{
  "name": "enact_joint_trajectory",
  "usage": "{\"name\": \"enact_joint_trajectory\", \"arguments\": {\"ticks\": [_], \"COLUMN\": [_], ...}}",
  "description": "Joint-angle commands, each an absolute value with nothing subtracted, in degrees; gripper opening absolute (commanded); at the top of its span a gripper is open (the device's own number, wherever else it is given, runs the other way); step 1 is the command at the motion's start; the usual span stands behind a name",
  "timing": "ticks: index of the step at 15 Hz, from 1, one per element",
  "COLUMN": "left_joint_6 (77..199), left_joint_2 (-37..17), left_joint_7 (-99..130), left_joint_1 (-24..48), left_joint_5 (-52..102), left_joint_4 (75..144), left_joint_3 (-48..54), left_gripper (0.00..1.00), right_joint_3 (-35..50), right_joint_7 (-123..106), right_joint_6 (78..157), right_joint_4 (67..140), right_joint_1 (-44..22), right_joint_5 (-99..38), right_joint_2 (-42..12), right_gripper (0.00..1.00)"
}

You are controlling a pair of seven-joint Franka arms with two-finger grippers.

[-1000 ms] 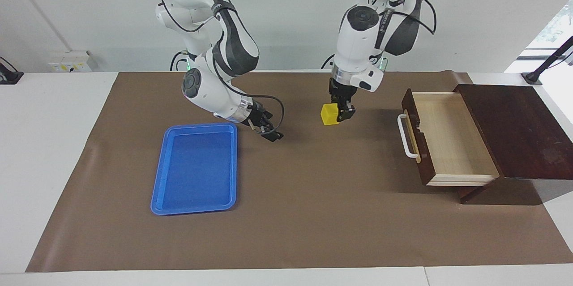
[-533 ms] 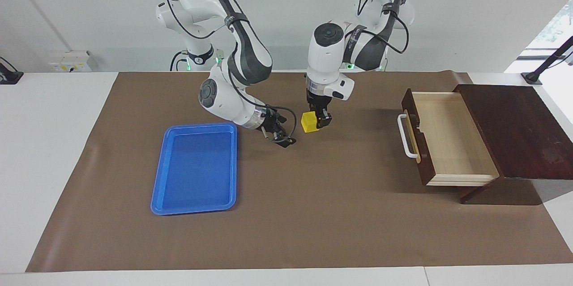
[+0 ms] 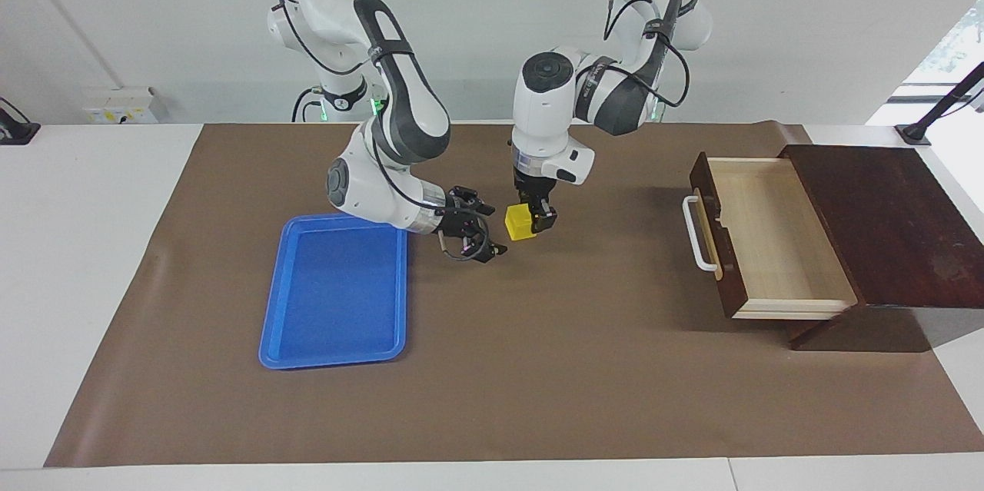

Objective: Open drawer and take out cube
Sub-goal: 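Carry the cube toward the right gripper while the right gripper approaches, then close the right gripper on the cube and open the left gripper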

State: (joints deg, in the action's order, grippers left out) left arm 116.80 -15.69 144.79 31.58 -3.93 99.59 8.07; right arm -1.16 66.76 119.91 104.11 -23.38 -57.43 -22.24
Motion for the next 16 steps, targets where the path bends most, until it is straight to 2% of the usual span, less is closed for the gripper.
{"name": "enact_joint_trajectory", "arguments": {"ticks": [1,13,14,15,16], "left_joint_6": [116.1,116.28,116.19,116.19,116.1], "left_joint_2": [-17.93,-17.93,-17.93,-17.93,-17.93], "left_joint_7": [146.34,146.34,146.34,146.34,146.25], "left_joint_1": [33.22,33.22,33.22,33.14,33.13], "left_joint_5": [-5.1,-5.98,-5.98,-6.06,-6.06], "left_joint_4": [96.5,96.59,96.68,96.68,96.68], "left_joint_3": [7.03,7.03,7.03,7.03,7.03], "left_gripper": [0.0,0.0,0.0,0.0,0.0], "right_joint_3": [-0.97,-0.97,-0.97,-0.97,-0.97], "right_joint_7": [64.34,65.21,66.26,67.05,67.15], "right_joint_6": [119.71,122.25,122.43,123.04,123.48], "right_joint_4": [103.8,104.32,104.24,104.24,104.24], "right_joint_1": [-24.08,-26.63,-26.8,-26.81,-27.07], "right_joint_5": [-58.97,-58.97,-58.97,-58.97,-58.97], "right_joint_2": [-22.68,-22.59,-22.59,-22.59,-22.59], "right_gripper": [1.0,0.98,0.87,0.56,0.05]}}
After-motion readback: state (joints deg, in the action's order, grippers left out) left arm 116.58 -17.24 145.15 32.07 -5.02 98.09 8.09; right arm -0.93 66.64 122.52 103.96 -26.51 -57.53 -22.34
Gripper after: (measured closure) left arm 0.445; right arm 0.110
